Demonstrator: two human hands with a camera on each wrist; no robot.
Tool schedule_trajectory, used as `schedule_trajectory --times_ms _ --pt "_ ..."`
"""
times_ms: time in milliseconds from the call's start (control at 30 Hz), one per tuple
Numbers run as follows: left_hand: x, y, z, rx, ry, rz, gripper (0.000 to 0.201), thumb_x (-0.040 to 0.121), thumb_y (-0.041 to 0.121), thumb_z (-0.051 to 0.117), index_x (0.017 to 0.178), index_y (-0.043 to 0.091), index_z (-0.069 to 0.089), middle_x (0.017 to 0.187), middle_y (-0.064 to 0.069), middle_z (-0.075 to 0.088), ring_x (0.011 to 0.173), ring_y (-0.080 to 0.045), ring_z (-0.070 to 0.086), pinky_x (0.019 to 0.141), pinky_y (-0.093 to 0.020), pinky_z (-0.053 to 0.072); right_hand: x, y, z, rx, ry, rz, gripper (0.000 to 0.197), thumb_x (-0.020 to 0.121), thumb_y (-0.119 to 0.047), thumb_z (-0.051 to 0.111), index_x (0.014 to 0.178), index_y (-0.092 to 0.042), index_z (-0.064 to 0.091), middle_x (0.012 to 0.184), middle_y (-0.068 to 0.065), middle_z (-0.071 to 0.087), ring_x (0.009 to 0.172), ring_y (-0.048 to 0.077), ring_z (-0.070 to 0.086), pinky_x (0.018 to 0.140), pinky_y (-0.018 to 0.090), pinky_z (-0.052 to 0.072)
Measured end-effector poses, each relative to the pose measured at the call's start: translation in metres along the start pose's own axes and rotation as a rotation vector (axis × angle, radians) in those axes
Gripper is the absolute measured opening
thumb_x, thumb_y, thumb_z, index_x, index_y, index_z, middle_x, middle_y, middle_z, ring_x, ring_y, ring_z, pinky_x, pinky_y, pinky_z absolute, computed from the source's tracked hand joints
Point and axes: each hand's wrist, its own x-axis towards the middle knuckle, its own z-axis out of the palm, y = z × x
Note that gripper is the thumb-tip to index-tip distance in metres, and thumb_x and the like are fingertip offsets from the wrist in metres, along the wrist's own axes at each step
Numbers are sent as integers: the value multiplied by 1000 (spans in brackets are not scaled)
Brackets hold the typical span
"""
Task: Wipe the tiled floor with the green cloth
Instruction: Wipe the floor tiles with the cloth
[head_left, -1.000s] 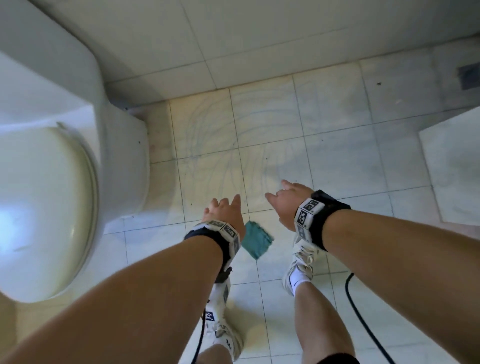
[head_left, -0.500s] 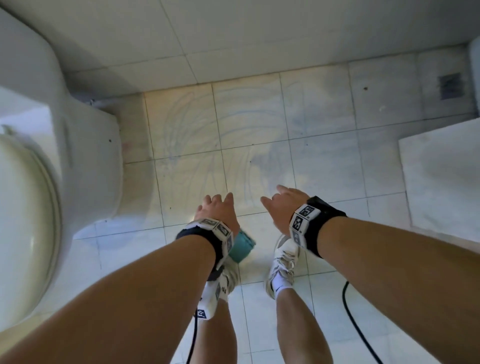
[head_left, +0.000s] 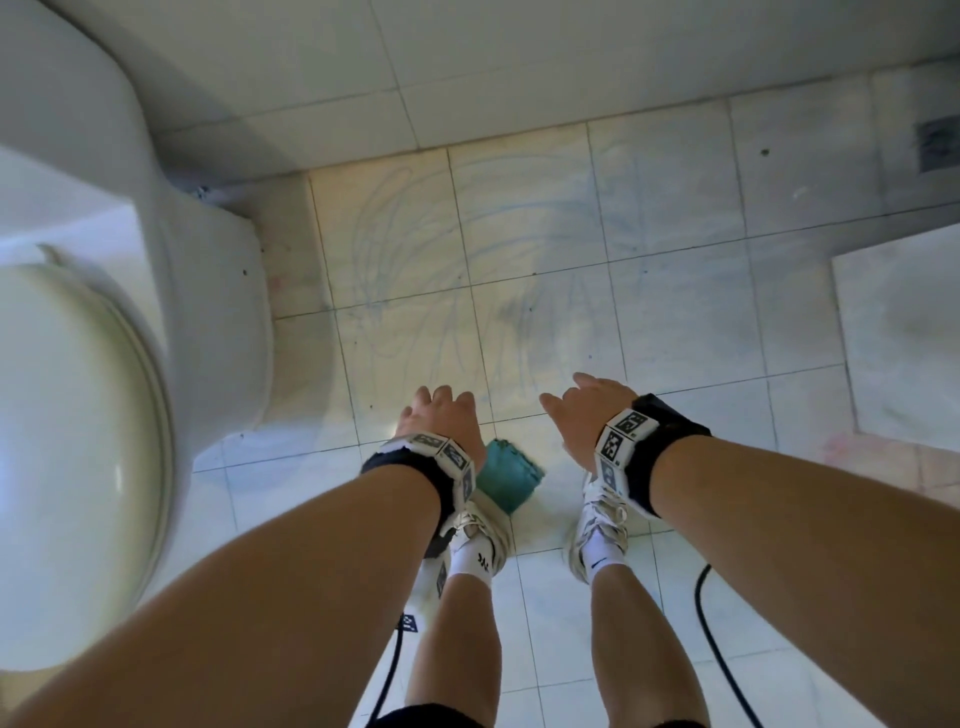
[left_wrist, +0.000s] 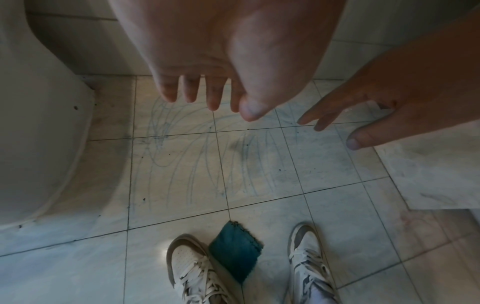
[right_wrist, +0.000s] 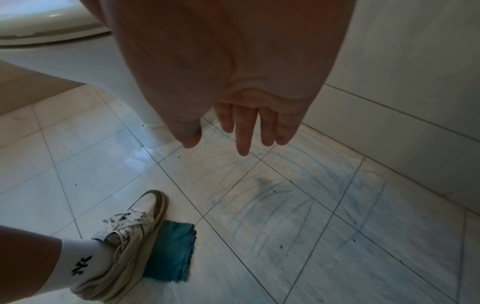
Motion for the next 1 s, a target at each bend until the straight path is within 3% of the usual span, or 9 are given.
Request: schedule_trajectory --times_ms 200,600,800,900,1000 --pt "0 -2 5 31 -10 -31 52 86 11 50 137 15 43 143 -7 41 129 -27 36 105 -41 38 2 -10 -4 9 47 -41 55 94 -31 61 142 -17 38 123 5 63 135 30 40 105 44 43" --pt "15 51 11 -157 -2 -144 48 88 9 47 135 14 47 143 -7 42 131 -27 36 106 -43 41 14 35 15 -61 58 -192 54 87 -27 65 135 -17 42 116 7 64 125 32 48 100 44 44" --pt "55 55 64 -138 -59 -117 50 91 10 50 141 16 44 139 -7 47 128 -27 42 104 -43 43 48 31 47 -25 48 -192 43 94 -22 57 135 -15 44 119 8 63 123 30 49 100 41 44" --pt "87 51 107 -155 -146 -127 42 92 12 53 134 15 47 130 -9 53 123 -29 50 102 -46 45 83 21 73 -16 -4 -186 50 89 -24 64 134 -15 43 119 8 62 123 31 48 99 41 45" --pt "122 44 157 -156 -194 -169 40 91 15 59 128 12 48 123 -11 52 117 -31 53 99 -47 47 122 14 100 -27 -37 -175 53 87 -17 59 137 -14 41 118 10 63 124 31 48 95 40 47"
